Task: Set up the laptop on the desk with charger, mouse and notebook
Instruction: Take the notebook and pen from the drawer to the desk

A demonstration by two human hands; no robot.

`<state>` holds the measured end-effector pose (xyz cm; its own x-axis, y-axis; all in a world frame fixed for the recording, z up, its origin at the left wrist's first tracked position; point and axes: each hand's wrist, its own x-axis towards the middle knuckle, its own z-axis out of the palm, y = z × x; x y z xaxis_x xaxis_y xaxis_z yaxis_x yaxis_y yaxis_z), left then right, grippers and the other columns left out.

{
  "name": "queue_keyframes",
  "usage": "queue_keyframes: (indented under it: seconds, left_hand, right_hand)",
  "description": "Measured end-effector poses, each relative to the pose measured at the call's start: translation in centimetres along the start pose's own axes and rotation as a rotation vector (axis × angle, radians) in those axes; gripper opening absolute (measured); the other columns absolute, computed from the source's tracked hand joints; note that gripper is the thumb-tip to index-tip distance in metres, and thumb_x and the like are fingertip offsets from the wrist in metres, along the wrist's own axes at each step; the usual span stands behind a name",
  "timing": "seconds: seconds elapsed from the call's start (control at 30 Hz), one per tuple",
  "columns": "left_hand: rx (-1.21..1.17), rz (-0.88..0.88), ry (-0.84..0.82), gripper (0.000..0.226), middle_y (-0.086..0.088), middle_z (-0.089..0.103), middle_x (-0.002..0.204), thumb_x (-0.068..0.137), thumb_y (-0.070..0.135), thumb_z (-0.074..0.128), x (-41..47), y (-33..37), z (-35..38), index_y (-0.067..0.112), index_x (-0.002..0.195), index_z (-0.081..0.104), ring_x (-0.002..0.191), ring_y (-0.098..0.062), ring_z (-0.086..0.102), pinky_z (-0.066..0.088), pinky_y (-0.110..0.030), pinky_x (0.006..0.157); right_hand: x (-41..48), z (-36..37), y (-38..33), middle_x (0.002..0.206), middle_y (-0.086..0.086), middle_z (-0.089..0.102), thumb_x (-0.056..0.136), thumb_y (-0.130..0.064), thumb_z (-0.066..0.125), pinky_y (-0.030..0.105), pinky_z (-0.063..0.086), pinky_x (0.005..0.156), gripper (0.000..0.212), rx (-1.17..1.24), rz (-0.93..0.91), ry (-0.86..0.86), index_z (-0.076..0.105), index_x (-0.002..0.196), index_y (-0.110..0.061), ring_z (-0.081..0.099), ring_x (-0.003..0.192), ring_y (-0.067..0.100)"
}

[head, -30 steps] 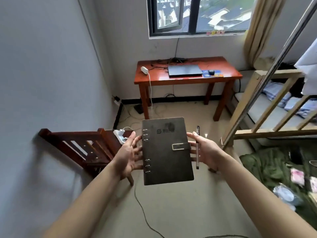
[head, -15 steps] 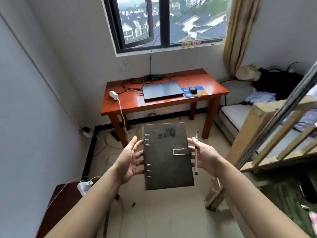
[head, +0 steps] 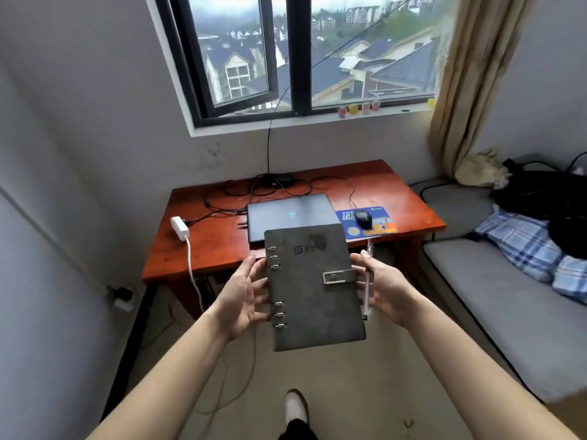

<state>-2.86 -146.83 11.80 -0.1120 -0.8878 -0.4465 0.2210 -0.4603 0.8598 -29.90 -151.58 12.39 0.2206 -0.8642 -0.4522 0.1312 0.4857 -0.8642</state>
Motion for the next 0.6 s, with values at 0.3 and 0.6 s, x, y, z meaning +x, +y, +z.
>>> queue_keyframes:
  seconds: [0.3,0.6]
  left_hand:
    - [0.002,-0.013,-0.061,0.058,0.004,0.07,0.125,0.094,0.073,0.032,23.6,11.1,1.8,0.046,0.144,0.042,0.113,-0.026,0.068,0.048,-0.056,0.101]
    - [0.035,-0.106,-0.197,0.052,0.004,0.069,0.127,0.094,0.073,0.034,41.9,18.8,8.5,0.048,0.136,0.05,0.114,-0.027,0.067,0.044,-0.064,0.103]
  right_hand:
    - [19.2,-4.2,-12.5,0.092,-0.013,0.078,0.107,-0.043,0.039,0.024,0.055,0.064,0.035,-0.043,-0.068,0.129,0.07,0.108,-0.027,0.072,0.075,0.008]
    - [32.9,-13.6,-20.2,0.127,-0.009,0.067,0.108,-0.046,0.035,0.046,0.046,0.108,0.036,-0.002,-0.034,0.232,0.065,0.12,-0.031,0.063,0.115,0.019]
